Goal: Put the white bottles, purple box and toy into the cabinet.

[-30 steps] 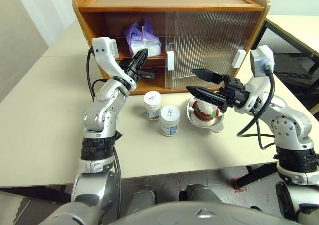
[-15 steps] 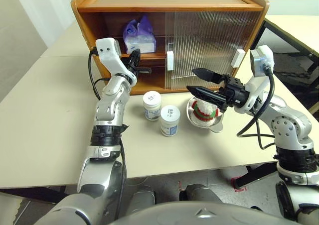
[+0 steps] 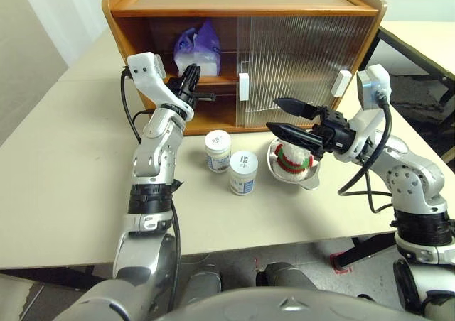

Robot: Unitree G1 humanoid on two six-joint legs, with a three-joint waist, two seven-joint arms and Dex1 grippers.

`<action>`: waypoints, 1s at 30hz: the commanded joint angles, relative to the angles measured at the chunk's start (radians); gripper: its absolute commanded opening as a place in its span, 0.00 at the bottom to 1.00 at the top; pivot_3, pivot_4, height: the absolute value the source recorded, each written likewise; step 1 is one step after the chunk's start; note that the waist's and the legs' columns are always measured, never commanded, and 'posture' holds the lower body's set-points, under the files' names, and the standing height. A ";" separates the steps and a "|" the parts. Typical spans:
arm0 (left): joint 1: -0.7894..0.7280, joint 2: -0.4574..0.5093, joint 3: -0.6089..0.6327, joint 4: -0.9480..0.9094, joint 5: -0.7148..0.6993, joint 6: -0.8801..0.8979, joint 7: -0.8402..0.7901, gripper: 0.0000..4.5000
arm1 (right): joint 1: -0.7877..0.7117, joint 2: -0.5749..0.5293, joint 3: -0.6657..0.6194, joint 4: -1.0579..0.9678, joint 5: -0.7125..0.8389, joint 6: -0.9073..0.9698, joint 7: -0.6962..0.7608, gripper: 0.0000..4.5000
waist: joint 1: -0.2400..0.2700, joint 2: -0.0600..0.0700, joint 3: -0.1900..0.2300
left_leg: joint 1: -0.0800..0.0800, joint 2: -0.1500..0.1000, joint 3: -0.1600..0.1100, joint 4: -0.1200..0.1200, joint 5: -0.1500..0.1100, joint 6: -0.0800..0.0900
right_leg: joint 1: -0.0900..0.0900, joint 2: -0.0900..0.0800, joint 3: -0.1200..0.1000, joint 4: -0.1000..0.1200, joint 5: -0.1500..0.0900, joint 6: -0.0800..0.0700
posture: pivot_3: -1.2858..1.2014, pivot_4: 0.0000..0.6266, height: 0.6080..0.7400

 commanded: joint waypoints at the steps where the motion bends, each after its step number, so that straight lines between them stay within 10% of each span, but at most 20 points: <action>1: 0.044 0.005 0.004 -0.083 -0.075 0.042 -0.062 0.29 | -0.009 -0.003 0.002 -0.002 0.001 0.004 0.006 1.00 | 0.000 0.000 0.000 | 0.000 0.000 0.000 0.000 0.000 0.000 | 0.000 0.000 -0.001 0.000 0.000 0.000 | 0.47 0.03 1.00; 10: 0.294 0.185 -0.004 -0.241 -0.148 0.045 -0.324 0.98 | -0.012 -0.001 0.005 0.003 -0.001 0.004 0.012 1.00 | 0.000 0.000 0.000 | 0.001 0.001 -0.002 -0.002 0.000 0.000 | -0.001 0.000 0.000 0.001 -0.001 -0.002 | 0.48 0.03 1.00; 30: 0.561 0.257 -0.072 -0.006 -0.010 -0.238 -0.603 1.00 | -0.019 -0.010 0.000 -0.005 0.003 0.013 0.011 1.00 | 0.006 0.005 -0.004 | -0.009 0.011 -0.010 -0.006 0.000 -0.001 | -0.015 -0.005 0.002 0.002 0.001 -0.011 | 0.47 0.02 1.00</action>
